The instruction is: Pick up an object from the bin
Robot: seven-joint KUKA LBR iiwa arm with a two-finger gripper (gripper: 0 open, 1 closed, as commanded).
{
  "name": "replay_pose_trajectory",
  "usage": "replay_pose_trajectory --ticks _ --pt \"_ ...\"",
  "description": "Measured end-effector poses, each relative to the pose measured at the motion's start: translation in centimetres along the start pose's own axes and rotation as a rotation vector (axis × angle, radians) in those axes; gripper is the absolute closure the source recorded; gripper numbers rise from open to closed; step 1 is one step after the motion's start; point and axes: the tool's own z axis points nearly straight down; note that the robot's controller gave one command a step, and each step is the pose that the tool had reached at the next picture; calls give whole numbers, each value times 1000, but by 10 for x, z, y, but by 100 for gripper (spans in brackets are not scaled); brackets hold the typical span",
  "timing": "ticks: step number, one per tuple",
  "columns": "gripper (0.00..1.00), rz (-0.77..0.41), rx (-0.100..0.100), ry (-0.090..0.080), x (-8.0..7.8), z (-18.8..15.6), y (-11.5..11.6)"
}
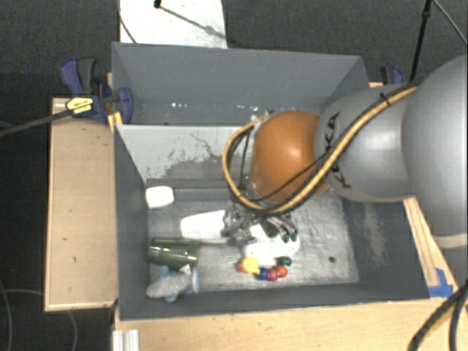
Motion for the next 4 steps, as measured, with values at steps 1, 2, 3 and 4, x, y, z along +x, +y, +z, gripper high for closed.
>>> replay_pose_trajectory --ticks 1,2,3,4 --pt "100 2 0 6 -3 -54 -2" --pt "100 6 3 -15 12 -70 -3" --pt "100 8 2 -5 18 -55 -1" --pt "100 -21 -1 5 27 -51 10"
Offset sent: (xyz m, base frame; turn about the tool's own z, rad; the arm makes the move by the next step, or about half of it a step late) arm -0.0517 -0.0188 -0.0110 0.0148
